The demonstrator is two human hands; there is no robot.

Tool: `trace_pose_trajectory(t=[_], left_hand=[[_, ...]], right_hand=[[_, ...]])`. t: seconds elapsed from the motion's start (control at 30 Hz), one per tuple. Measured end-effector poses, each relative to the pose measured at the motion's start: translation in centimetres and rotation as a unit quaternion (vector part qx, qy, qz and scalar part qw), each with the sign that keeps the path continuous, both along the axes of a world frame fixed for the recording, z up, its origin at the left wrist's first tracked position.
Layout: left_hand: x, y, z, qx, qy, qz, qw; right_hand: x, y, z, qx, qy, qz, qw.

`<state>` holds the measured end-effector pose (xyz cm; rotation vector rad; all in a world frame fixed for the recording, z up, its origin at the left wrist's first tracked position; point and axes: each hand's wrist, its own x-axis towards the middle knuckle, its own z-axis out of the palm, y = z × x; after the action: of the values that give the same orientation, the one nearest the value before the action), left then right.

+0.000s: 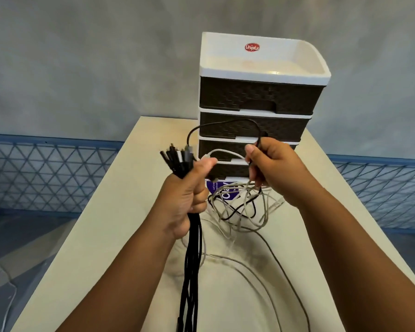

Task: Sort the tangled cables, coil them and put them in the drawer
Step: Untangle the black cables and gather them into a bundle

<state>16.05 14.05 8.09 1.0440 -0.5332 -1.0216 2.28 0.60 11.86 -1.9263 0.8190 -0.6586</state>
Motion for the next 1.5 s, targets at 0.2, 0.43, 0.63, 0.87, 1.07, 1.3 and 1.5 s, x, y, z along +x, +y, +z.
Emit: trace_pose_trajectory(t=[0.2, 0.43, 0.63, 0.87, 1.07, 1.3, 1.5], left_hand=[[-1.9, -1.9, -0.6, 0.070, -0.048, -0.067, 0.994], [-1.9, -2.3, -2.0, 0.106, -0.088, -0.096, 0.986], [-1.3, -2.0, -3.0, 0.137, -0.092, -0.078, 0.983], [-0.1, -2.4, -5.1, 0.235, -0.088, -0.028, 0.968], [1.4, -3.0, -7.4, 0.298, -0.080, 0.036, 0.951], [0.6, -2.4, -6.3, 0.217, -0.041, 0.097, 0.971], [-2.1, -1.0, -1.6, 0.076, -0.033, 0.006, 0.997]], right_hand=[[1.4, 1.6, 2.8, 0.048, -0.016, 0.086, 0.995], [1.4, 0.5, 4.5, 0.037, -0.047, 0.057, 0.997], [0.4, -2.2, 6.3, 0.045, -0.158, -0.050, 0.985], [-0.5, -3.9, 7.6, 0.016, -0.254, -0.077, 0.964], [-0.5, -3.3, 7.9, 0.024, -0.339, -0.023, 0.940], [-1.0, -3.0, 6.0, 0.079, -0.107, 0.049, 0.990], [0.1, -1.1, 4.4, 0.112, 0.011, 0.145, 0.983]])
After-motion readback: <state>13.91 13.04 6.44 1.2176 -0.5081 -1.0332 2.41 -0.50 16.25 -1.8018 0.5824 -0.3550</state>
